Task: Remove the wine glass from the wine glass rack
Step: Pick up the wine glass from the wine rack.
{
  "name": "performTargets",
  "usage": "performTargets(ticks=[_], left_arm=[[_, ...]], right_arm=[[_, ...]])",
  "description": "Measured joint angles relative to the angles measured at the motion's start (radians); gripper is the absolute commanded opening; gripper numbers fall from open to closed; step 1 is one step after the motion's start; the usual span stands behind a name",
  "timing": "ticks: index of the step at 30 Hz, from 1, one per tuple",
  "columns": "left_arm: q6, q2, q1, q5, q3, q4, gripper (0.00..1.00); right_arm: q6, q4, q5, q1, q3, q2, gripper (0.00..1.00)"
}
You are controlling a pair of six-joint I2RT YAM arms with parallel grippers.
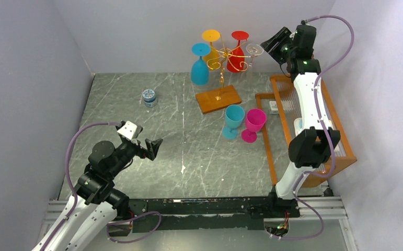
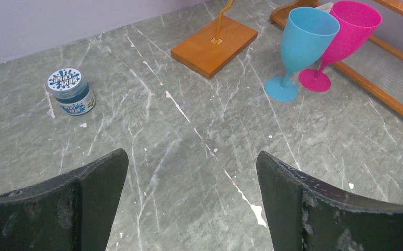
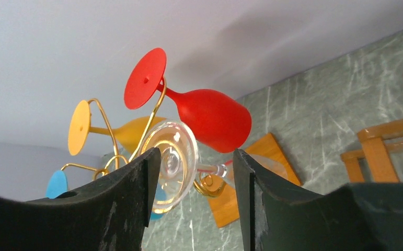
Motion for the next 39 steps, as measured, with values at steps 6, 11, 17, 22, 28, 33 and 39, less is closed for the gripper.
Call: performTargets(ticks=[6, 11, 17, 22, 28, 33, 39], left_arm=[[0.005, 0.0, 0.0, 0.005, 0.0, 0.0, 0.97], [0.007, 0.0, 0.0, 0.005, 0.0, 0.0, 0.97], [0.007, 0.0, 0.0, 0.006, 0.0, 0.0, 0.97], [0.007, 0.001, 0.0, 0.01, 0.0, 0.0, 0.97], [0.007, 0.002, 0.0, 0.012, 0.0, 0.0, 0.97], [0.007, 0.004, 0.0, 0.012, 0.0, 0.0, 0.97], [0.007, 0.015, 0.0, 0.015, 0.0, 0.0, 0.97]], right_arm=[[0.025, 0.006, -0.048, -0.001, 0.029, 0.084, 0.47], [0.042, 0.027, -0.086, -0.001, 0.044, 0.099, 0.4], [0.054, 0.045, -0.123, -0.002, 0.048, 0.101, 0.24], [0.07, 0.058, -0.143, -0.002, 0.054, 0.112, 0.09], [0.072, 0.066, -0.15, -0.002, 0.083, 0.113, 0.0], [0.08, 0.065, -0.172, -0.002, 0.083, 0.114, 0.0], [0.115, 0.089, -0.201, -0.003, 0.055, 0.109, 0.0]])
